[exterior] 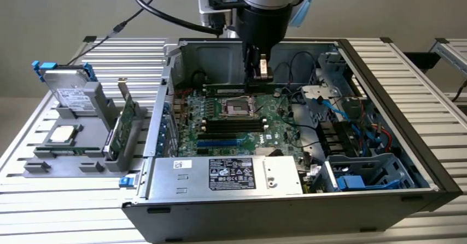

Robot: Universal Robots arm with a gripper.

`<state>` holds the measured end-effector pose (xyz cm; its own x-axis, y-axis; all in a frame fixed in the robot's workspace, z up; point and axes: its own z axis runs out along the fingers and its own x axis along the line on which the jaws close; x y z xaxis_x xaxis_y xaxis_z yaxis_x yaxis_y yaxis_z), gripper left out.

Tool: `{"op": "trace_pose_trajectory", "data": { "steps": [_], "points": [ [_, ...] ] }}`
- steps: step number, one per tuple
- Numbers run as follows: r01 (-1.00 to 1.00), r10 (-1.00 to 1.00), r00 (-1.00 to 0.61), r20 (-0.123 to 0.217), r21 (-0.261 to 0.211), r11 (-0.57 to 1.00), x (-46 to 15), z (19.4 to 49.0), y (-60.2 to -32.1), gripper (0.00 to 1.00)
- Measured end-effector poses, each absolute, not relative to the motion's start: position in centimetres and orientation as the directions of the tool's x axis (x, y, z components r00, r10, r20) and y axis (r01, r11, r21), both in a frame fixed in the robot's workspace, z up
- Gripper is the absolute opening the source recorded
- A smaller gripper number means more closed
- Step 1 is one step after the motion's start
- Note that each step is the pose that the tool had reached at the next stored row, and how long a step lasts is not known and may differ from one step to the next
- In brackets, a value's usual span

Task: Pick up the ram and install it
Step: 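Pick up the ram and move it above insertion slot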

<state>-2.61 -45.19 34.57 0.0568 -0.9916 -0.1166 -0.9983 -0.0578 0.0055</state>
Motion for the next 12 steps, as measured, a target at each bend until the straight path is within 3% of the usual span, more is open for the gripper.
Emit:
{"op": "trace_pose_trajectory", "data": {
  "steps": [12],
  "points": [
    [-0.998, -0.997, 0.060, -0.056, 0.011, -0.060, -2.6, 33.4, -42.8, 0.13]
  ]
}}
